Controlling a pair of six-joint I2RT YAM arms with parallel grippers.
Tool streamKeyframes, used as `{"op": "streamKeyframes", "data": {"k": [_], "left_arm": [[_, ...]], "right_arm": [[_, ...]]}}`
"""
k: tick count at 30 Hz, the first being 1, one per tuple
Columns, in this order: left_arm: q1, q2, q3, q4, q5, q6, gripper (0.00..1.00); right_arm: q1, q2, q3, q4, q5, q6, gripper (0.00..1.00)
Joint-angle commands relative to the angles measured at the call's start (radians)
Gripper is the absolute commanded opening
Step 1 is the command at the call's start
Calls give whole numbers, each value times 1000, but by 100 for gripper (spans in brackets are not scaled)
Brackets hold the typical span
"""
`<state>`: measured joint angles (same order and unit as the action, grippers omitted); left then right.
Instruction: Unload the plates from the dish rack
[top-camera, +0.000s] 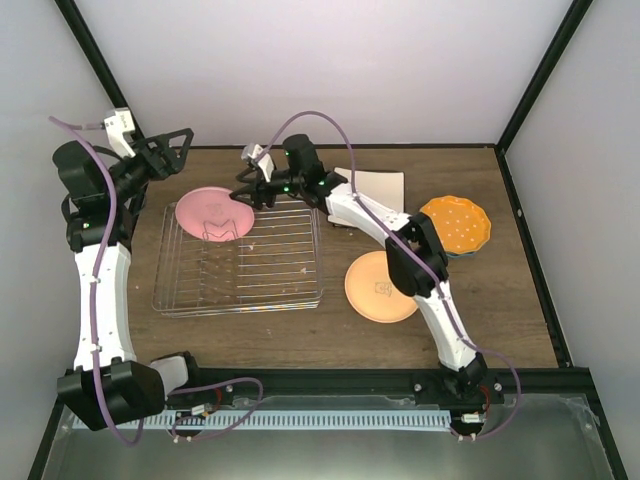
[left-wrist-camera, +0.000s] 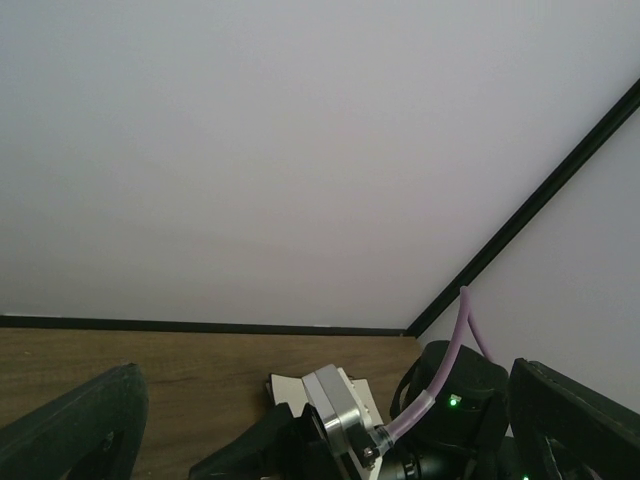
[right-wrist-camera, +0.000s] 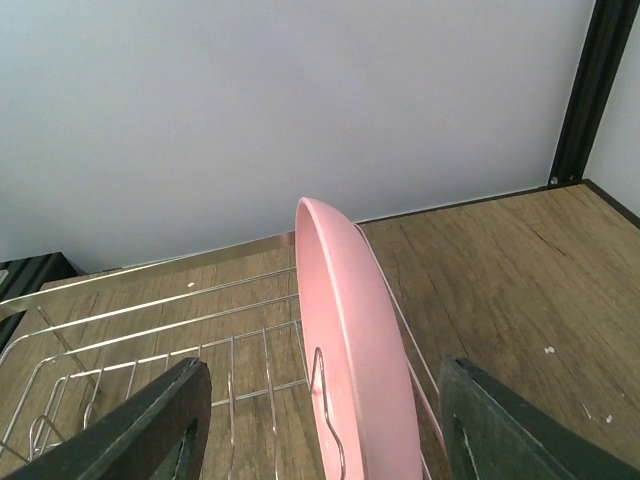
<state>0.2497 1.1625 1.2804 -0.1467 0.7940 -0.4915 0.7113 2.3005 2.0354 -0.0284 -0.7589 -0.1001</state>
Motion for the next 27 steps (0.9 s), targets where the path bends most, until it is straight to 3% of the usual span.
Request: {"op": "streamKeyframes", "data": {"k": [1,13,20,27], "left_arm": [[-1,-15,-7,10,13,12,100],[-1,-10,-12,10,10,16,100],[-2,-6,-13,7,8,24,100],[-1,2,-16,17,7,22,100]], "right_arm": [[15,18,8,14,-4,-51,63],[34,118,69,-8,65,-78,60],[34,123,69,-11,58,-91,39],[34,61,-8,97,98,-100,20]]}}
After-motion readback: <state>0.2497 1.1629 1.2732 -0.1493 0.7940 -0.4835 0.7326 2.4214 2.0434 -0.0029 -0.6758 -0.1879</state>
